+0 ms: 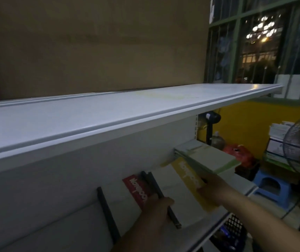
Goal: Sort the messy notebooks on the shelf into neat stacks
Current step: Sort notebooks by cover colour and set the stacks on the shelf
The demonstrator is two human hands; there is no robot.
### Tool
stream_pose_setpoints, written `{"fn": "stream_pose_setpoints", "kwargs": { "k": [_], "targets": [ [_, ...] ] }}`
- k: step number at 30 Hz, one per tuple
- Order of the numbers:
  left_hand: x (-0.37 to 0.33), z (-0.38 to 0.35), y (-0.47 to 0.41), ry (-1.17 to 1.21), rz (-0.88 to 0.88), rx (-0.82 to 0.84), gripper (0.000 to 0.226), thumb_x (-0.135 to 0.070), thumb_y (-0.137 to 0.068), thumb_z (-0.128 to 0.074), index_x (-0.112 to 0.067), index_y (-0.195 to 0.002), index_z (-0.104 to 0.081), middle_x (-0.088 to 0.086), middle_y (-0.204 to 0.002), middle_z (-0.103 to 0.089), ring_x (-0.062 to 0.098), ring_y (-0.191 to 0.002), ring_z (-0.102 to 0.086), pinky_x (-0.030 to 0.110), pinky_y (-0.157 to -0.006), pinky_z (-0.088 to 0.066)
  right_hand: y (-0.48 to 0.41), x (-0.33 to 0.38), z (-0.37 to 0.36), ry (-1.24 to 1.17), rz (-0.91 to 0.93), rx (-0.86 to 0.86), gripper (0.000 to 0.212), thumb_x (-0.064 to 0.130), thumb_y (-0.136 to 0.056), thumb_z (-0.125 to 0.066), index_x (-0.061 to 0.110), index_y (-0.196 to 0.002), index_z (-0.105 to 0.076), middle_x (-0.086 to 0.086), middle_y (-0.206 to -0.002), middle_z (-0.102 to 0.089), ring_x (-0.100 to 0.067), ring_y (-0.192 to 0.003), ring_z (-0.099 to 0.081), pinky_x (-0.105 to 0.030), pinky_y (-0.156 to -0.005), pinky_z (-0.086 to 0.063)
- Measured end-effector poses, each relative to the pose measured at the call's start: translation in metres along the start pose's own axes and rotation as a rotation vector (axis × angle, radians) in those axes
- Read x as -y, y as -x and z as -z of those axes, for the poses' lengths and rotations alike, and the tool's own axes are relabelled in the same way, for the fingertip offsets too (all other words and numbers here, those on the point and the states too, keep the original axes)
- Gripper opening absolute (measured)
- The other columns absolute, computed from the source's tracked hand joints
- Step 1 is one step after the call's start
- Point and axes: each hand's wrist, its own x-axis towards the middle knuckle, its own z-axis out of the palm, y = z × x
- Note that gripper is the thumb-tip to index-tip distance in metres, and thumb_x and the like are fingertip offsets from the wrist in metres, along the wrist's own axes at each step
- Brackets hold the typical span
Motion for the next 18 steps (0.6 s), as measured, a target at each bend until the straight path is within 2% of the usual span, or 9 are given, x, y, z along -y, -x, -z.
{"fn": "stream_pose_setpoints", "kwargs": {
  "k": [2, 3, 5, 6, 8, 10, 13, 15, 18],
  "targets": [
    [-0.007, -0.012, -0.015, 0.098, 0.030, -0.050, 0.063, -0.009, -0.084, -0.066, -0.010, -0.139, -0.036, 0.011, -0.134, -0.044, 0.035, -0.117, -0.051, 0.042, -0.095, -0.046, -0.025, -0.004, 0.000, 0.012, 0.066, 0.006, 0.048, 0.004, -0.090, -0.050, 0.017, -0.135, -0.045, -0.003, -0.132, -0.051, -0.023, -0.113, -0.052, -0.028, -0.077, -0.043],
    [-0.012, -0.017, -0.020, 0.131, 0.038, -0.057, 0.061, -0.009, -0.083, -0.066, -0.011, -0.137, -0.037, 0.010, -0.132, -0.045, 0.035, -0.118, -0.051, 0.040, -0.092, -0.046, -0.037, -0.006, -0.001, 0.011, 0.103, -0.001, 0.043, 0.004, -0.088, -0.051, 0.020, -0.128, -0.050, -0.001, -0.123, -0.053, -0.022, -0.108, -0.053, -0.026, -0.075, -0.041],
    [-0.017, -0.025, -0.025, 0.165, 0.052, -0.067, 0.048, -0.010, -0.084, -0.065, -0.010, -0.126, -0.042, 0.010, -0.119, -0.047, 0.034, -0.108, -0.054, 0.037, -0.085, -0.048, -0.059, -0.010, -0.007, 0.112, 0.147, -0.007, 0.015, 0.009, -0.087, -0.052, 0.019, -0.097, -0.058, -0.002, -0.097, -0.058, -0.017, -0.086, -0.056, -0.022, -0.068, -0.044],
    [-0.017, -0.029, -0.030, 0.172, 0.060, -0.088, 0.051, -0.011, -0.082, -0.067, -0.008, -0.127, -0.043, 0.010, -0.120, -0.048, 0.034, -0.106, -0.054, 0.040, -0.089, -0.050, -0.067, -0.012, -0.013, 0.184, 0.156, 0.008, 0.010, 0.012, -0.088, -0.050, 0.016, -0.089, -0.059, -0.005, -0.091, -0.061, -0.017, -0.080, -0.058, -0.021, -0.066, -0.046],
    [-0.014, -0.037, -0.035, 0.165, 0.080, -0.116, 0.063, -0.013, -0.072, -0.075, -0.004, -0.126, -0.044, 0.012, -0.115, -0.052, 0.034, -0.098, -0.057, 0.047, -0.092, -0.050, -0.074, -0.013, -0.026, 0.301, 0.135, 0.029, 0.022, 0.013, -0.093, -0.043, 0.010, -0.103, -0.062, -0.011, -0.104, -0.066, -0.024, -0.094, -0.064, -0.027, -0.072, -0.049],
    [-0.012, -0.042, -0.038, 0.156, 0.118, -0.167, 0.061, -0.015, -0.071, -0.076, -0.005, -0.125, -0.047, 0.014, -0.095, -0.053, 0.031, -0.080, -0.058, 0.042, -0.080, -0.054, -0.080, -0.017, -0.037, 0.276, 0.168, -0.005, 0.031, 0.013, -0.097, -0.036, 0.007, -0.120, -0.055, -0.013, -0.122, -0.060, -0.026, -0.110, -0.059, -0.029, -0.082, -0.046],
    [-0.011, -0.043, -0.052, 0.153, 0.108, -0.247, 0.063, -0.019, -0.076, -0.073, -0.008, -0.131, -0.044, 0.013, -0.109, -0.052, 0.031, -0.093, -0.056, 0.043, -0.087, -0.052, -0.084, -0.021, -0.041, 0.147, 0.178, 0.001, 0.039, 0.014, -0.097, -0.037, 0.006, -0.134, -0.046, -0.014, -0.137, -0.049, -0.027, -0.124, -0.049, -0.031, -0.100, -0.040],
    [-0.012, -0.043, -0.058, 0.194, 0.111, -0.264, 0.057, -0.018, -0.069, -0.076, -0.005, -0.119, -0.051, 0.012, -0.108, -0.051, 0.031, -0.095, -0.055, 0.043, -0.093, -0.050, -0.085, -0.024, -0.044, 0.137, 0.192, -0.033, 0.038, 0.016, -0.097, -0.038, 0.007, -0.132, -0.048, -0.013, -0.136, -0.050, -0.027, -0.122, -0.050, -0.032, -0.100, -0.041],
    [-0.014, -0.043, -0.061, 0.266, 0.125, -0.254, 0.029, -0.011, -0.071, -0.075, -0.006, -0.089, -0.053, 0.011, -0.093, -0.052, 0.031, -0.090, -0.056, 0.045, -0.097, -0.047, -0.087, -0.027, -0.048, 0.161, 0.206, -0.070, 0.038, 0.024, -0.098, -0.038, 0.013, -0.133, -0.047, -0.008, -0.137, -0.051, -0.024, -0.123, -0.050, -0.029, -0.099, -0.040]
  ]
}}
